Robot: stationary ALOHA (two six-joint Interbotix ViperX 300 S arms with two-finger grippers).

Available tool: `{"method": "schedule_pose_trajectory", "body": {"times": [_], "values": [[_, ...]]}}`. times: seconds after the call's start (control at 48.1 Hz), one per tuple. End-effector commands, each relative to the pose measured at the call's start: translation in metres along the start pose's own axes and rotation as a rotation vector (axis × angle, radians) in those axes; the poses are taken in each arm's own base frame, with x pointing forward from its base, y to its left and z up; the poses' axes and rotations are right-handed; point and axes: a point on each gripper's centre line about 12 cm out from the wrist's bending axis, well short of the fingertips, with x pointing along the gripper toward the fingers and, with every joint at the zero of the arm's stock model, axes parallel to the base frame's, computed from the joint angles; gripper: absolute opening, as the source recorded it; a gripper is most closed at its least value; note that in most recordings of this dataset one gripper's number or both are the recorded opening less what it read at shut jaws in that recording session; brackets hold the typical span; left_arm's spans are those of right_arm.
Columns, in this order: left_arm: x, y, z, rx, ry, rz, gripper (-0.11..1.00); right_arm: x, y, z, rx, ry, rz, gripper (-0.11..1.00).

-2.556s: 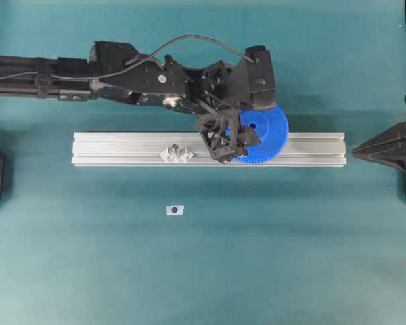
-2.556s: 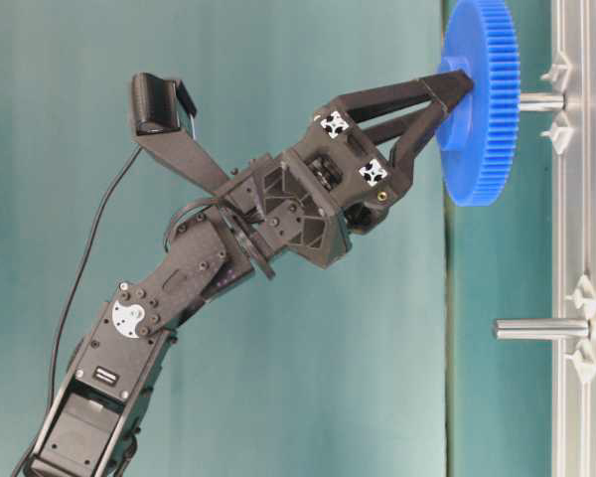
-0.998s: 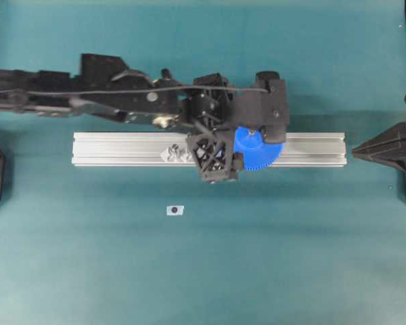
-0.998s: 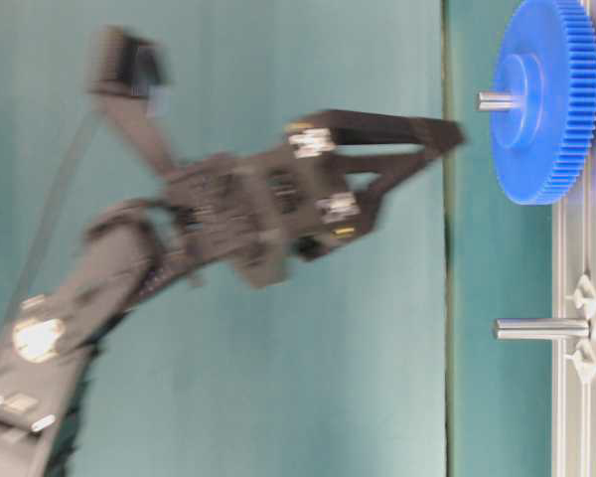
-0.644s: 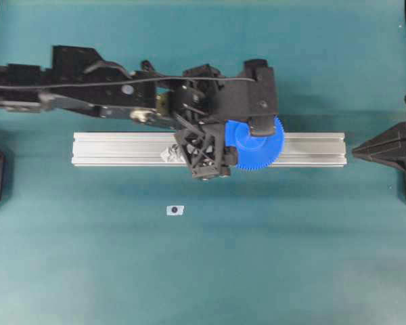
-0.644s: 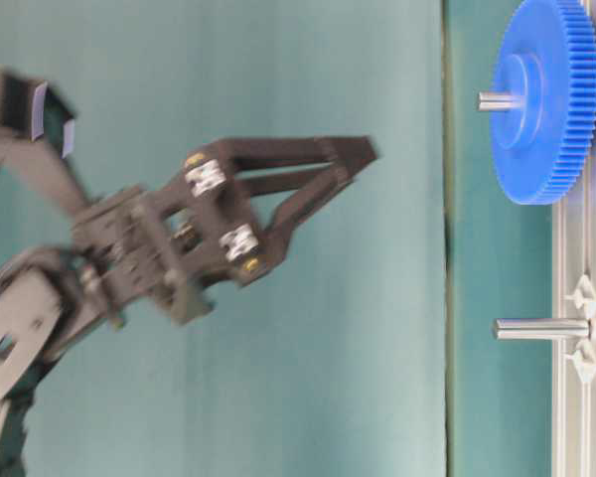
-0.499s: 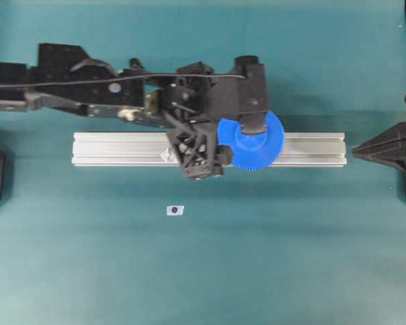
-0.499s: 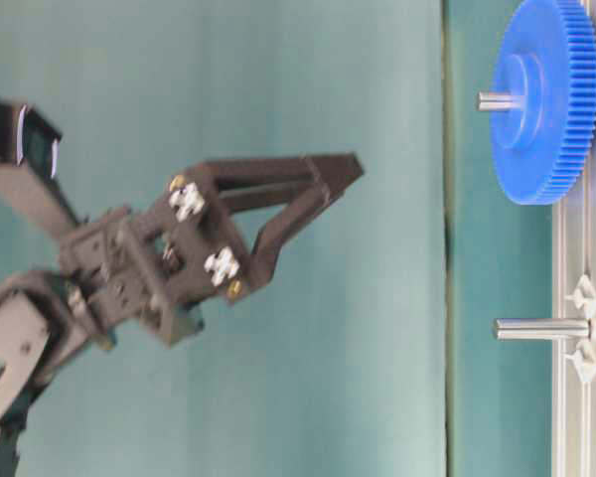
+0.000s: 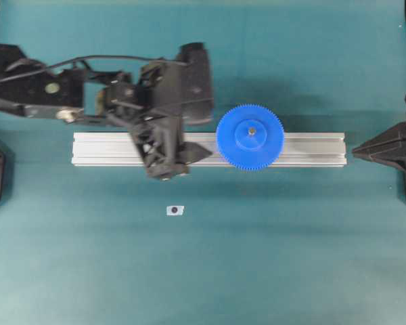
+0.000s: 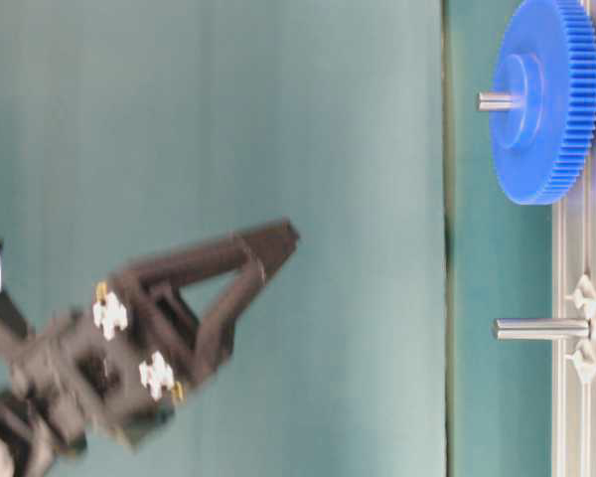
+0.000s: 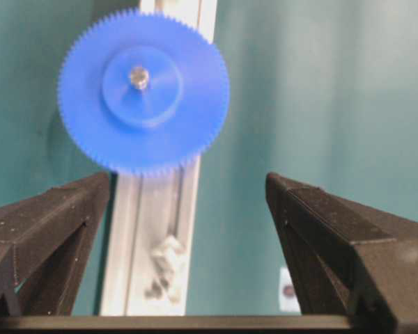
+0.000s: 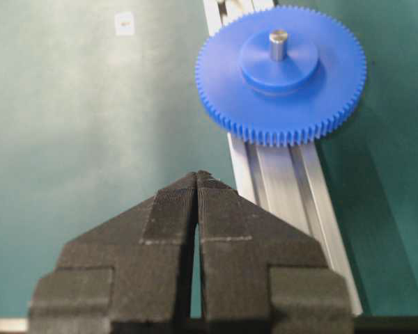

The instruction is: Find the location of the shaft and insert the large gear.

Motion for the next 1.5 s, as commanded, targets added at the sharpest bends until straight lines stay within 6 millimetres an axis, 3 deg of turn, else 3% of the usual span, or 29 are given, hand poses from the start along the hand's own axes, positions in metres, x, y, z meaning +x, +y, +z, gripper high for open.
{"method": "schedule_pose_trajectory", "body": {"times": [0.0, 0.395, 0.603, 0.894, 1.475], "values": [[-0.019, -0.007, 0.005, 0.008, -0.074, -0.016, 0.92, -0.001, 0.0, 0.004, 0.008, -0.015, 0.001, 0.02], [-0.05, -0.015, -0.018, 0.018, -0.217, -0.045, 0.92, -0.001, 0.0, 0.003, 0.01, -0.021, 0.002, 0.02], [-0.048, -0.017, -0.031, 0.009, -0.196, -0.05, 0.92, -0.002, 0.0, 0.002, 0.008, -0.03, 0.005, 0.02], [-0.049, -0.018, -0.033, -0.017, -0.287, -0.062, 0.92, -0.005, 0.0, 0.002, 0.008, -0.049, 0.007, 0.02], [-0.047, -0.021, -0.04, -0.013, -0.291, -0.072, 0.92, -0.005, 0.0, 0.0, 0.007, -0.053, 0.007, 0.02]]}}
